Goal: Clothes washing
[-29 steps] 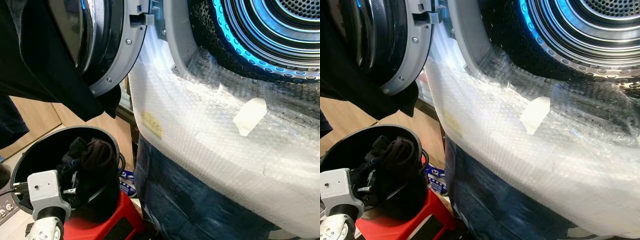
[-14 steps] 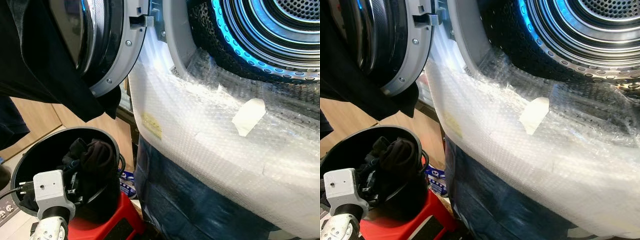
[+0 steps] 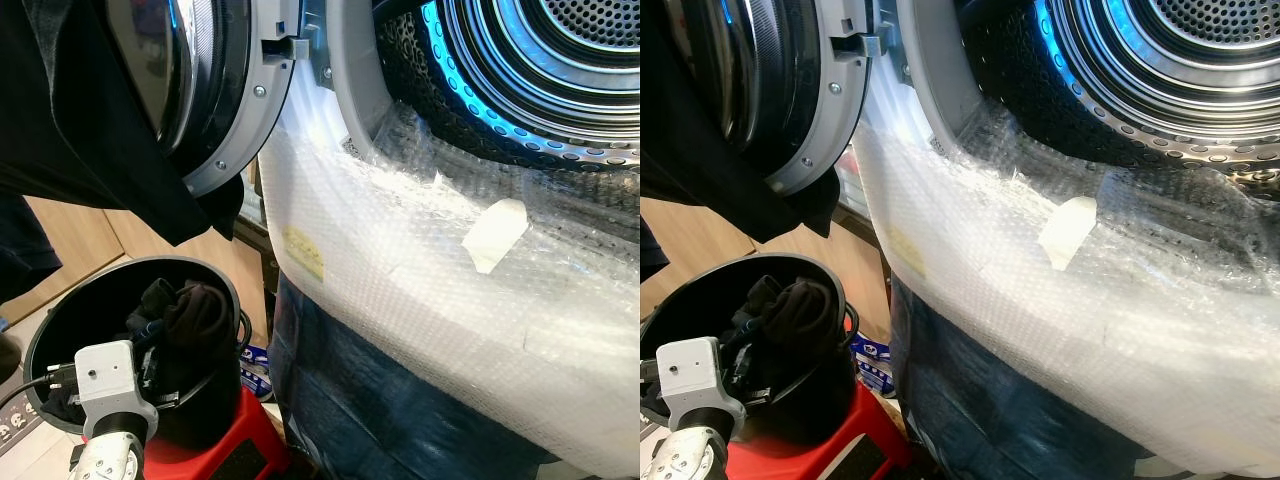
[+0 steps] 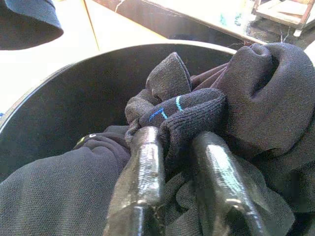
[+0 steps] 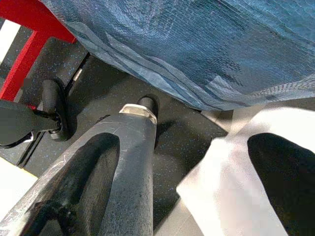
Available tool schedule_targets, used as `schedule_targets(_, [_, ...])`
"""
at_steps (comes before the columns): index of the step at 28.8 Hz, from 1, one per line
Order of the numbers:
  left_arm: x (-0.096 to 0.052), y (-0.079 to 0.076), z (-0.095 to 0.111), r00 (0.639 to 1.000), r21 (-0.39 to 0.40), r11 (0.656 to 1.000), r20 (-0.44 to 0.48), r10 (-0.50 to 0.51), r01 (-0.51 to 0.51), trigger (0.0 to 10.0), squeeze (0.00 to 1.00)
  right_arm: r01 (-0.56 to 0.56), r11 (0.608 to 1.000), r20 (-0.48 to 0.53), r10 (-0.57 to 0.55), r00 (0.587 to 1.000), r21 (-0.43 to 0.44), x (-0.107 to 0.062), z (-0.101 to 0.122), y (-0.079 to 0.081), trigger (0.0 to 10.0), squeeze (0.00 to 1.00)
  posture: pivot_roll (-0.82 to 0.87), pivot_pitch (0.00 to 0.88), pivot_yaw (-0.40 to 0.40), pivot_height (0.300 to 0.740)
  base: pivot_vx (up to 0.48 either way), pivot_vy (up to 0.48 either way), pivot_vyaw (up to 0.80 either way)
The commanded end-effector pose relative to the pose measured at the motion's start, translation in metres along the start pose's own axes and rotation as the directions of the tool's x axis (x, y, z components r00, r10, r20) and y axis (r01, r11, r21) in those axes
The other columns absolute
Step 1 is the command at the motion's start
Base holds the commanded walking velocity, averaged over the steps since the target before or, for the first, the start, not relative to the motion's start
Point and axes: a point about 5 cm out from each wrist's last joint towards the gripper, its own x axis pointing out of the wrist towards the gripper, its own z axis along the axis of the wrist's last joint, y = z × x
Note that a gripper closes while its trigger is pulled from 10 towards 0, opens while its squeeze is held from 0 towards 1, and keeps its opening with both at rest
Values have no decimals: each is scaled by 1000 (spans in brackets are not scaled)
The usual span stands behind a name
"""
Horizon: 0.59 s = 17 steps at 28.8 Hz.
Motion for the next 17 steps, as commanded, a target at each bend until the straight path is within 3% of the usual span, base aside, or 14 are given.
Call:
schedule_targets(1, [-1,-1,-3,1000,7,1000,-16,4,-4,0,0,6,1000,-21,-6,1000,4,-1,-8,-2,10000,0,193,125,-41,740,0,0,0])
schedule_targets(9, [-3,1,-1,1000,7,1000,-2,16,-16,0,0,1,1000,-16,-1,1000,5,0,-6,0,10000,0,205,139,-41,740,0,0,0])
schedule_targets(12, [-3,-9,10,990,22,991,55,-131,130,0,0,-3,1000,-15,3,1000,6,0,-5,2,10000,0,207,143,-37,740,0,0,0])
schedule_targets(15, [-7,-24,24,923,62,927,91,-374,370,0,0,-5,1000,-12,5,1000,11,0,-4,3,10000,0,210,145,-34,740,0,0,0])
schedule_targets(16, [-12,-27,32,865,20,869,86,-494,495,0,0,-7,1000,-11,7,1000,10,0,-3,4,10000,0,207,145,-35,740,0,0,0])
schedule_targets(17, [-14,-27,36,832,-1,836,88,-547,549,0,0,-8,1000,-10,8,1000,8,0,-3,5,10000,0,207,145,-35,740,0,0,0])
